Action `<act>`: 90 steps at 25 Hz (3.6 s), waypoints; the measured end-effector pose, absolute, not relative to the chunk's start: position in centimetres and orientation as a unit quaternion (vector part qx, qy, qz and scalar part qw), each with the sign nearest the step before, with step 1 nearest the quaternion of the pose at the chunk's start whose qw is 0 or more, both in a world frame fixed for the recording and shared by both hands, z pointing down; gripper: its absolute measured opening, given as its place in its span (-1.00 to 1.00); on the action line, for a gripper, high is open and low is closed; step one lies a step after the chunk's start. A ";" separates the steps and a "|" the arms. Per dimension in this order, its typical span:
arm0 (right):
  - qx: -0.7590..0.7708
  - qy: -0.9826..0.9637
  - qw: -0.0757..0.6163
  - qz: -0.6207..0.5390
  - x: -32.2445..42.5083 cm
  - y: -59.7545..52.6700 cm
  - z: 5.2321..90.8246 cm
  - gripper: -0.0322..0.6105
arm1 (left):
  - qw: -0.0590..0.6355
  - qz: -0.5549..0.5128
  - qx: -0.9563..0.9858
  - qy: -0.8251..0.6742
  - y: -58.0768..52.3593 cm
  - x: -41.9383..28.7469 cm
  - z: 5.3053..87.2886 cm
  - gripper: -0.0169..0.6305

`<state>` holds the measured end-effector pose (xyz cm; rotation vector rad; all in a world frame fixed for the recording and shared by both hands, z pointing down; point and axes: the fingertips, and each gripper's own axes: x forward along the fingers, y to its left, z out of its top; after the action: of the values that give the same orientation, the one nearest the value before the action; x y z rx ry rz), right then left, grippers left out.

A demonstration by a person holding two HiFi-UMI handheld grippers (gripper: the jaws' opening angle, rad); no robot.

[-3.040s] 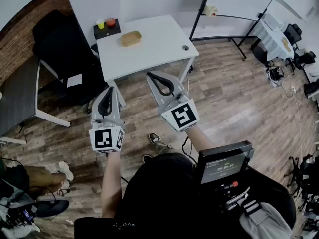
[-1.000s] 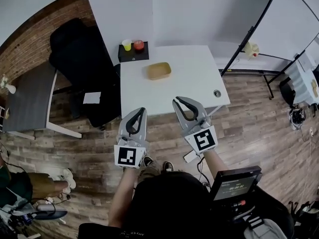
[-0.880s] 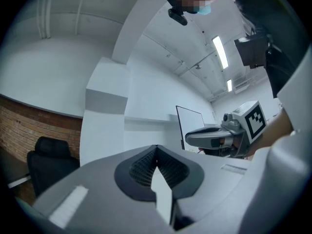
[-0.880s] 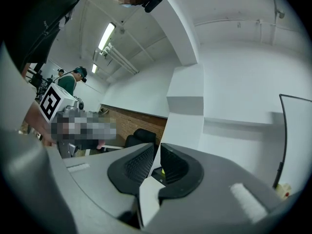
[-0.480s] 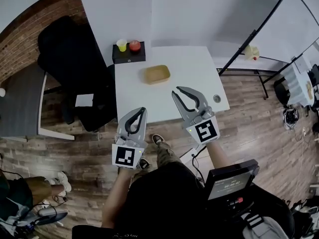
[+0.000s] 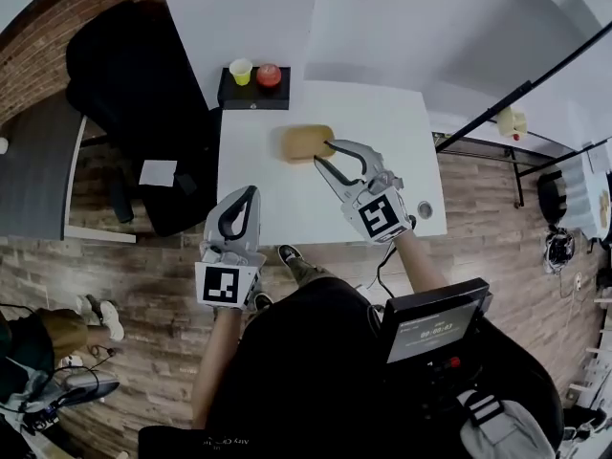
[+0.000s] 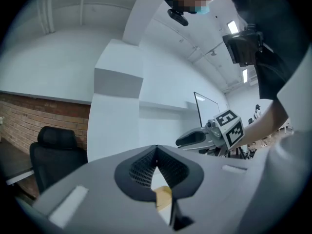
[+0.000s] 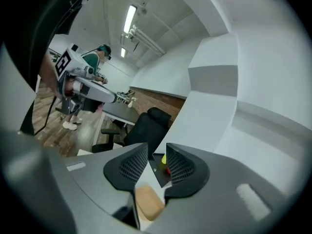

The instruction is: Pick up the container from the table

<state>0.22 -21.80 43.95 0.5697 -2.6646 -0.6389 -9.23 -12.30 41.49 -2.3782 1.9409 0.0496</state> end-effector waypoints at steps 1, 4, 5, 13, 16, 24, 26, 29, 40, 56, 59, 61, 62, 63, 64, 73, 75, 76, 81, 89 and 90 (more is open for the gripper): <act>0.185 -0.936 0.185 -0.235 -0.2 -22.6 45.0 -0.48 | 0.037 0.017 -0.770 0.636 -13.1 -9.5 41.7 -0.96; 0.137 -0.932 0.222 -0.250 -1.5 -24.2 48.1 -0.46 | 0.032 0.014 -0.762 0.646 -15.0 -10.0 42.2 -0.96; 0.122 -0.932 0.233 -0.251 -1.8 -24.6 49.1 -0.46 | 0.030 0.013 -0.760 0.649 -15.6 -10.1 42.4 -0.96; 0.028 -0.924 0.302 -0.234 -2.8 -27.7 56.5 -0.41 | 0.019 -0.004 -0.748 0.663 -18.3 -10.2 43.8 -0.96; 0.000 -0.913 0.334 -0.235 -2.7 -28.4 59.5 -0.38 | 0.015 -0.011 -0.743 0.669 -18.6 -10.6 44.5 -0.96; -0.068 -0.885 0.401 -0.228 -2.0 -29.7 65.7 -0.36 | -0.005 -0.027 -0.724 0.689 -19.1 -11.0 46.0 -0.96; -0.083 -0.878 0.415 -0.224 -1.9 -29.9 67.0 -0.36 | -0.007 -0.028 -0.719 0.694 -19.1 -11.1 46.2 -0.96; -0.100 -0.867 0.436 -0.219 -1.9 -30.2 68.8 -0.36 | -0.016 -0.034 -0.714 0.699 -19.0 -11.2 46.6 -0.96; -0.149 -0.835 0.493 -0.192 -2.4 -31.1 74.2 -0.35 | -0.024 -0.030 -0.689 0.724 -19.0 -12.6 47.4 -0.96; -0.164 -0.795 0.560 -0.162 -1.9 -31.0 79.3 -0.38 | -0.045 -0.036 -0.668 0.742 -17.8 -13.7 47.8 -0.96; -0.158 -0.795 0.562 -0.165 -2.0 -31.2 79.5 -0.47 | -0.040 -0.030 -0.664 0.746 -17.6 -14.1 47.8 -0.96; -0.155 -0.795 0.562 -0.166 -2.2 -31.3 79.5 -0.49 | -0.038 -0.025 -0.663 0.747 -17.4 -14.3 47.9 -0.96; -0.155 -0.795 0.562 -0.167 -2.2 -31.3 79.5 -0.50 | -0.038 -0.025 -0.663 0.747 -17.4 -14.4 47.9 -0.96; -0.155 -0.794 0.563 -0.169 -2.3 -31.3 79.5 -0.50 | -0.039 -0.026 -0.662 0.748 -17.3 -14.4 47.9 -0.96; -0.155 -0.793 0.563 -0.173 -2.3 -31.2 79.5 -0.52 | -0.040 -0.028 -0.660 0.749 -17.3 -14.5 47.8 -0.96; -0.118 -0.805 0.547 -0.198 -2.6 -31.5 79.5 -0.81 | -0.032 -0.023 -0.669 0.742 -17.3 -14.2 47.7 -0.96; -0.112 -0.808 0.545 -0.194 -2.6 -31.6 79.4 -0.82 | -0.030 -0.023 -0.671 0.741 -17.3 -14.1 47.6 -0.96; -0.109 -0.810 0.543 -0.193 -2.5 -31.6 79.3 -0.82 | -0.029 -0.023 -0.672 0.740 -17.3 -14.0 47.5 -0.96; -0.100 -0.816 0.539 -0.185 -2.3 -31.7 78.6 -0.82 | -0.026 -0.027 -0.675 0.737 -17.6 -13.8 46.9 -0.96; -0.089 -0.821 0.533 -0.183 -2.5 -31.6 77.5 -0.82 | -0.012 -0.019 -0.687 0.727 -17.4 -13.7 46.5 -0.96; -0.088 -0.822 0.532 -0.184 -2.5 -31.5 77.3 -0.82 | -0.011 -0.018 -0.687 0.726 -17.4 -13.7 46.4 -0.96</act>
<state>-2.48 -31.53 77.33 -0.2093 -1.9596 -0.4380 -13.72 -17.39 46.40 -2.1748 2.2965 -0.0574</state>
